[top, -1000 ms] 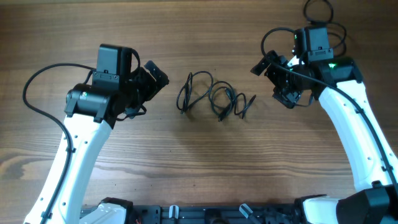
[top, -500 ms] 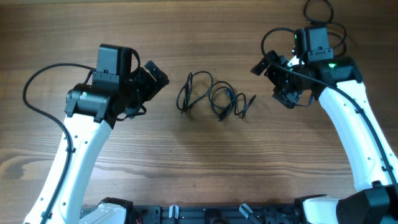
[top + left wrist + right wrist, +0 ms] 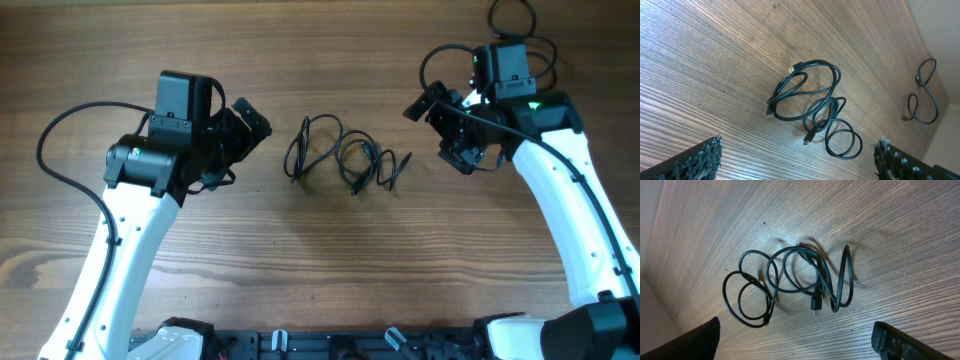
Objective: Untangle cables
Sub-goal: 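Move the right gripper back over the remaining cable bundle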
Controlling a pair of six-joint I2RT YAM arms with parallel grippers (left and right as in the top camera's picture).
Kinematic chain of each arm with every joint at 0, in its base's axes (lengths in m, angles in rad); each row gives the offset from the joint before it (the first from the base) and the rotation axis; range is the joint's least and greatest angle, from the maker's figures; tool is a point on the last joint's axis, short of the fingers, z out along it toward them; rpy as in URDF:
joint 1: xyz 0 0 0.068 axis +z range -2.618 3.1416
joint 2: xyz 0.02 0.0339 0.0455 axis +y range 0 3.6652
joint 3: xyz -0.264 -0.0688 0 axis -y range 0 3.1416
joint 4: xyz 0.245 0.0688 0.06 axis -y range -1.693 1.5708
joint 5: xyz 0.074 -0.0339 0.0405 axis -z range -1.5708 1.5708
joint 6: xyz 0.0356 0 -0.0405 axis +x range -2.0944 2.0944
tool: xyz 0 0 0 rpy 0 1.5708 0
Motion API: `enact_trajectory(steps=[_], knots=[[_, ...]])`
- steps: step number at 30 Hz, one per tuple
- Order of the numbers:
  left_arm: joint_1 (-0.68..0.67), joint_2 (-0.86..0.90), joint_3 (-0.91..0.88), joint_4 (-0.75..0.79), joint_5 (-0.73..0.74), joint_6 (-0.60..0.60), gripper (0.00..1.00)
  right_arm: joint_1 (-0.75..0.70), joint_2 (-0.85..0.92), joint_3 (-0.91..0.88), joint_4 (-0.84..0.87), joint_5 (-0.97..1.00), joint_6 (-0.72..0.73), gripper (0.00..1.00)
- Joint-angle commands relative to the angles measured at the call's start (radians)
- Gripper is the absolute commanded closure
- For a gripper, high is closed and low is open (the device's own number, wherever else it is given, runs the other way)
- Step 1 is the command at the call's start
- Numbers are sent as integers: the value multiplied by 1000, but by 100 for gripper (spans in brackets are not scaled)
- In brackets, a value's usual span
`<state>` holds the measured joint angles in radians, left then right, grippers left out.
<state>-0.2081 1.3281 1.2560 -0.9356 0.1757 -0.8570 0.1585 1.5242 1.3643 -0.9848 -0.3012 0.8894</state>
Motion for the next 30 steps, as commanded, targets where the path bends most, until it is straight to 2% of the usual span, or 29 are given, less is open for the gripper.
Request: enact_trajectory(steps=[1, 8, 11, 14, 19, 26, 30], knots=[[-3, 2, 6, 2, -21, 20, 0, 2, 7, 0, 5, 24, 8, 0], [-3, 2, 6, -27, -21, 20, 0, 2, 8, 0, 6, 24, 18, 0], [-3, 2, 6, -27, -21, 20, 0, 2, 7, 0, 4, 3, 136, 0], [-3, 2, 6, -27, -20, 20, 0, 2, 7, 0, 32, -42, 142, 0], [-3, 2, 6, -27, -20, 20, 0, 68, 9, -1, 57, -90, -52, 0], [-3, 2, 6, -28, -20, 20, 0, 156, 47, -1, 31, 135, -112, 0], [-3, 2, 6, -48, -21, 20, 0, 157, 56, -5, 6, 170, -161, 0]])
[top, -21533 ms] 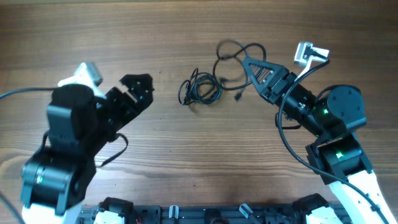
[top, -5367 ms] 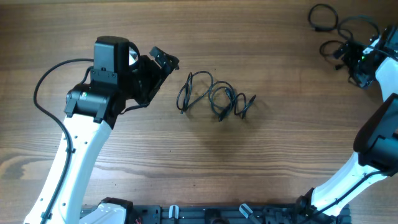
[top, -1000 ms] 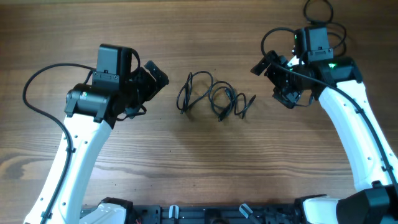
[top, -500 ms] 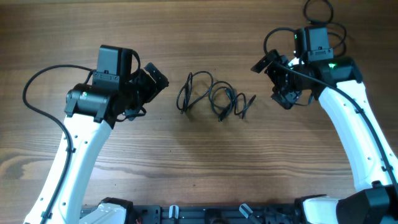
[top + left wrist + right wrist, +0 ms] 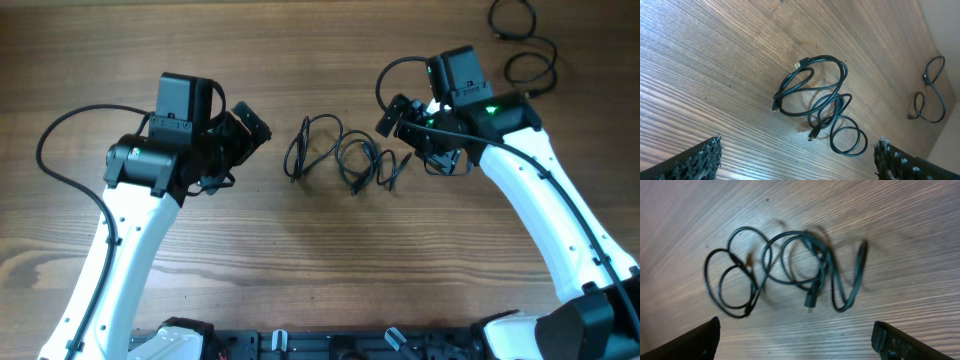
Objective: Untangle cables
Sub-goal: 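Move the right gripper back over the remaining cable bundle, then grasp cable strands with both grippers from either side of the bundle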
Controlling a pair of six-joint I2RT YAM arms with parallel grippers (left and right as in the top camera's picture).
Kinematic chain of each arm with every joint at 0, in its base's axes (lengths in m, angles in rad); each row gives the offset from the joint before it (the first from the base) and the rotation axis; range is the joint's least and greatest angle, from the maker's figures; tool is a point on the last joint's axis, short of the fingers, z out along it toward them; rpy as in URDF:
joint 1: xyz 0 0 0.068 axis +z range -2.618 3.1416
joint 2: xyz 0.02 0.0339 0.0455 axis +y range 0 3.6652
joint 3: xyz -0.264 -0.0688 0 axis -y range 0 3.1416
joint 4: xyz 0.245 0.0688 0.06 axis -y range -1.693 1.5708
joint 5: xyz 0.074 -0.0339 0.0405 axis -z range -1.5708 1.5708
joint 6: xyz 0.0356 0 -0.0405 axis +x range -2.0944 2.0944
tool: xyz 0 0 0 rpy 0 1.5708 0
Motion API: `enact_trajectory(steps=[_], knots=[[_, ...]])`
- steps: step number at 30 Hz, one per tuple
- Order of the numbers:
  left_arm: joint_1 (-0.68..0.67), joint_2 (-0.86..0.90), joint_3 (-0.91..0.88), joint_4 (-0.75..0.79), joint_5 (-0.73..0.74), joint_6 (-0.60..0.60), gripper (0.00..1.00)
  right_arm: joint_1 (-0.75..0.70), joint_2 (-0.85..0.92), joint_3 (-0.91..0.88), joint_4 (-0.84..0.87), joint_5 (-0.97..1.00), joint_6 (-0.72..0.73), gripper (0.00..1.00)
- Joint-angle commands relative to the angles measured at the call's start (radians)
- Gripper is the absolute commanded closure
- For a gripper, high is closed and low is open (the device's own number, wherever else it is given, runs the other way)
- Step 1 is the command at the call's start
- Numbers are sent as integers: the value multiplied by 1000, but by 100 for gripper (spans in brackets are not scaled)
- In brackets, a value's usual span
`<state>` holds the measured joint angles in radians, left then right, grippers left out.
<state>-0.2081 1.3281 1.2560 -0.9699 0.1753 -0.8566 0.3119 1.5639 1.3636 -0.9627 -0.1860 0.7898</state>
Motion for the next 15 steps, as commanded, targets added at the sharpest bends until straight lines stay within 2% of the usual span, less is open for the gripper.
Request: enact_trajectory(steps=[1, 4, 7, 11, 15], knots=[[-3, 2, 6, -16, -20, 19, 0, 3, 17, -12, -43, 63, -92, 0], [-3, 2, 6, -27, -20, 20, 0, 3, 17, -96, -60, 96, -124, 0], [-3, 2, 6, -26, -20, 19, 0, 3, 17, -197, -13, 71, -125, 12], [-3, 2, 6, -27, -20, 19, 0, 3, 18, -278, 118, -13, -135, 18], [-3, 2, 6, -31, -20, 19, 0, 3, 18, -332, 196, -20, -135, 36]])
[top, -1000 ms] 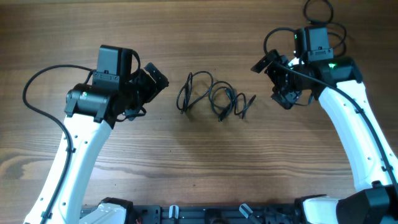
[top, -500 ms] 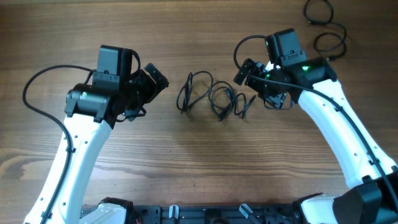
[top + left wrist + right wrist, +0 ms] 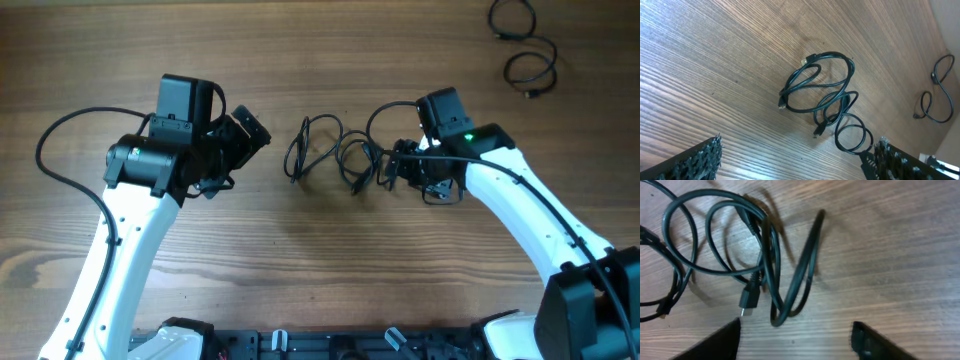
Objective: Untangle cables
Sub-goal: 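Grasp cable strands with both grippers from either side of the bundle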
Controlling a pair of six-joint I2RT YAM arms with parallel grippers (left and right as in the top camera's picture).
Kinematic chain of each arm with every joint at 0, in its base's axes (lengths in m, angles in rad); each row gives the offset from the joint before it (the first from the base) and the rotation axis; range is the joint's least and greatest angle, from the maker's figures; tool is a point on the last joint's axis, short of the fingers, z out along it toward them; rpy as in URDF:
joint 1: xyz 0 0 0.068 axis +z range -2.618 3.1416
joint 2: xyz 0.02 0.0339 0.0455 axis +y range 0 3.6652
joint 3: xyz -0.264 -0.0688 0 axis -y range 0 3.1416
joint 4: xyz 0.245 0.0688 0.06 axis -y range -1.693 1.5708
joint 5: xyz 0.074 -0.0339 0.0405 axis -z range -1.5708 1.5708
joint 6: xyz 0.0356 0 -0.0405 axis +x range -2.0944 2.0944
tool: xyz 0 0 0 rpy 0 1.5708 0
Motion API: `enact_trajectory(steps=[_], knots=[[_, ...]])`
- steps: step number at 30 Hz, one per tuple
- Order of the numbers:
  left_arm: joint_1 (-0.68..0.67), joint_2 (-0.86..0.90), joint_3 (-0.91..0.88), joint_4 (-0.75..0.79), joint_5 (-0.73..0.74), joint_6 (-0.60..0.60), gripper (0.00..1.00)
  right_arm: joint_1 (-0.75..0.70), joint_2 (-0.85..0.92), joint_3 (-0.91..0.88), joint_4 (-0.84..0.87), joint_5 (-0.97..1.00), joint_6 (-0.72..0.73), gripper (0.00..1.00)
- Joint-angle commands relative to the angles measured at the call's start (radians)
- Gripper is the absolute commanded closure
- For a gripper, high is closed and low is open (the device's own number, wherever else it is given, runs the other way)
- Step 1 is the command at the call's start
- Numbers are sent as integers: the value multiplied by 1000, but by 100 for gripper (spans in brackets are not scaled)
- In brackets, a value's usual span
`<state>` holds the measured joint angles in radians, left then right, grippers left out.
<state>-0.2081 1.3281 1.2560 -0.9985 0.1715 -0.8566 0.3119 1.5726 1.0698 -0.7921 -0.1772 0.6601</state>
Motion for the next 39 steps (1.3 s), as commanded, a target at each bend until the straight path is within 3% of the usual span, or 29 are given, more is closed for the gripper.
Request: enact_trajectory(steps=[1, 3, 9, 11, 13, 20, 26, 29, 30, 33, 36, 39], knots=[[-3, 2, 6, -2, -16, 19, 0, 3, 10, -54, 52, -45, -4, 38], [-3, 2, 6, -2, -16, 19, 0, 3, 10, -82, 104, -54, -4, 43], [-3, 2, 6, -5, -16, 19, 0, 3, 10, -96, 165, -95, -3, 74], [-3, 2, 6, -5, -16, 19, 0, 3, 10, -92, 167, -95, -3, 89], [-3, 2, 6, -5, -16, 19, 0, 3, 9, -79, 167, -118, -6, 96], [-3, 2, 6, -5, -16, 19, 0, 3, -72, -32, 163, -298, -39, 96], [-3, 2, 6, -5, -16, 19, 0, 3, -344, -22, 164, -311, -77, 96], [-3, 2, 6, -13, 1, 20, 0, 3, -399, -22, 162, -312, -71, 96], [-3, 2, 6, -16, 31, 21, 0, 3, -401, -22, 162, -312, -55, 96], [-3, 2, 6, 2, 209, 121, 12, 3, -400, -22, 176, -319, 91, 96], [-3, 2, 6, 2, 238, 121, 0, 3, -400, -22, 208, -340, 187, 96], [-4, 2, 6, 0, 410, 119, 0, 3, -400, -22, 262, -470, 214, 96]])
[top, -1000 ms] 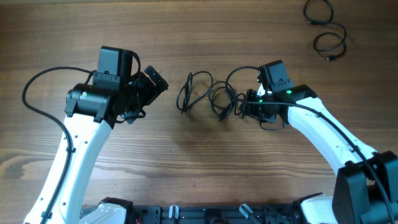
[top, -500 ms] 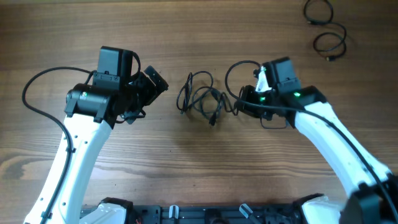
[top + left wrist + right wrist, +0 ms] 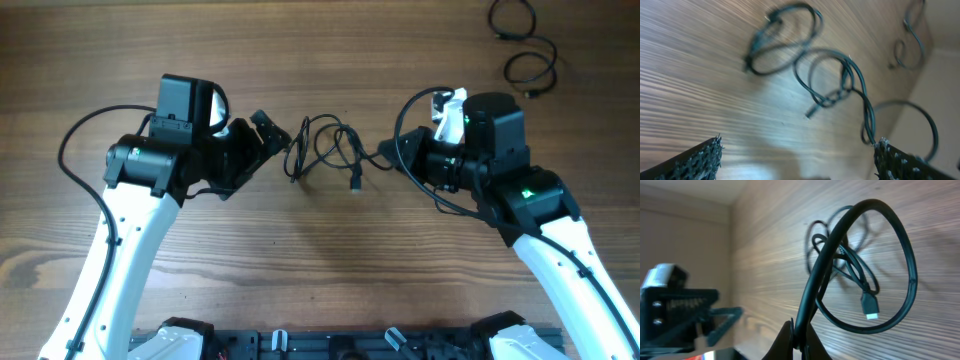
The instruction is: Untangle cables
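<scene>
Black cables (image 3: 322,146) lie tangled on the wooden table between my arms. One strand runs right from the tangle into my right gripper (image 3: 405,165). In the right wrist view that gripper (image 3: 799,337) is shut on this black cable (image 3: 840,235), whose loop arches above the table with a connector (image 3: 870,307) hanging free. My left gripper (image 3: 268,138) is open just left of the tangle. In the left wrist view its fingers (image 3: 697,160) stand wide apart, with the tangle (image 3: 827,75) ahead of them.
A second black cable (image 3: 525,45) lies looped apart at the table's far right corner; it also shows in the left wrist view, cable (image 3: 907,30). The wooden table (image 3: 320,260) is bare towards the front.
My right gripper, then open low at the tangle's right end, is now shut on a strand and holds its loop raised. My left gripper has moved right, up to the tangle.
Both grippers were open and well apart from the tangle. The right gripper was then closer to its right side, then low at the right-hand loop. Now it grips that loop raised off the table, and the tangle's right part is stretched out.
</scene>
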Controlling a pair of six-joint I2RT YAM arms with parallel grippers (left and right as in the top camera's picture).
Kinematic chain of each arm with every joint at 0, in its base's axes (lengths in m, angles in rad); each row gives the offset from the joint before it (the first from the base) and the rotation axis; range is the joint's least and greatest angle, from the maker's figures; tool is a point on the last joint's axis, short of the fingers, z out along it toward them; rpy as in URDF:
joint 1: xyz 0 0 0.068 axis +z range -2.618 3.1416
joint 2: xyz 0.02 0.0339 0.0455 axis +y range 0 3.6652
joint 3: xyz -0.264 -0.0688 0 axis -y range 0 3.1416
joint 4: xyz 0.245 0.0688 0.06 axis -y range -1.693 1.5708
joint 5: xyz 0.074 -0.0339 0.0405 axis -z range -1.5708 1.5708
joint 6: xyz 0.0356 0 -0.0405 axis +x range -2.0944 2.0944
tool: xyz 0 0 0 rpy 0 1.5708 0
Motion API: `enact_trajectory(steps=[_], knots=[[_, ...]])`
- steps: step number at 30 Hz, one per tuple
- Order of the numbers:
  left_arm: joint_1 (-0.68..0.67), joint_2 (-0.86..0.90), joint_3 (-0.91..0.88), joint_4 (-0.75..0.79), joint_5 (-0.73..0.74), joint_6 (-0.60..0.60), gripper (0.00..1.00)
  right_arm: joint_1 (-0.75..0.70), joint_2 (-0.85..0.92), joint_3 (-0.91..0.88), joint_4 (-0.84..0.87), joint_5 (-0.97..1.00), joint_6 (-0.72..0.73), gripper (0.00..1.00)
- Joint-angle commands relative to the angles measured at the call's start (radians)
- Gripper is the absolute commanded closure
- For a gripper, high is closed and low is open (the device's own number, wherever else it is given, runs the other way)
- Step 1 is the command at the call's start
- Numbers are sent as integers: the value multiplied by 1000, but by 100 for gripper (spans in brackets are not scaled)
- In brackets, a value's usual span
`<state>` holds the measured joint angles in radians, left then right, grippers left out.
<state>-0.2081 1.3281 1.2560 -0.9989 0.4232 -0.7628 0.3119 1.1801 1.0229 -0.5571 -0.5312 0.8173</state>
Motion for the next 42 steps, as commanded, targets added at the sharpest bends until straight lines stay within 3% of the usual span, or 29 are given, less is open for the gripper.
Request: enact_trajectory(steps=[1, 6, 10, 12, 15, 21, 23, 29, 30, 32, 33, 38, 42], knots=[[-4, 2, 6, 11, 180, 18, 0, 3, -8, 25, 47, -147, 84, 96], [-4, 2, 6, 11, 129, -30, 0, 3, -8, 25, 269, -409, 198, 96], [-4, 2, 6, 15, 121, -30, 1, 3, -8, 25, 348, -460, 289, 96], [-4, 2, 6, 15, 84, -30, 7, 3, -8, 25, 356, -486, 336, 96], [-4, 2, 6, 1, -55, -30, 27, 3, -8, 25, 415, -495, 386, 96], [-4, 2, 6, -5, -133, -30, 30, 3, -8, 25, 544, -496, 526, 96], [-4, 2, 6, -5, -174, -30, 27, 3, -8, 25, 543, -520, 550, 96], [-4, 2, 6, -3, -209, -30, 50, 3, -8, 25, 546, -571, 602, 96], [-4, 2, 6, -1, -209, -30, 58, 3, -8, 25, 546, -571, 603, 96], [-4, 2, 6, 0, -209, -31, 86, 3, -8, 25, 546, -570, 595, 96], [-4, 2, 6, 0, -208, -30, 96, 3, -8, 24, 546, -566, 579, 96], [12, 2, 6, -12, -265, -30, 96, 1, -4, 16, 502, -489, 380, 96], [82, 2, 6, -88, -381, -31, 96, -12, -4, 16, 235, -233, 227, 96]])
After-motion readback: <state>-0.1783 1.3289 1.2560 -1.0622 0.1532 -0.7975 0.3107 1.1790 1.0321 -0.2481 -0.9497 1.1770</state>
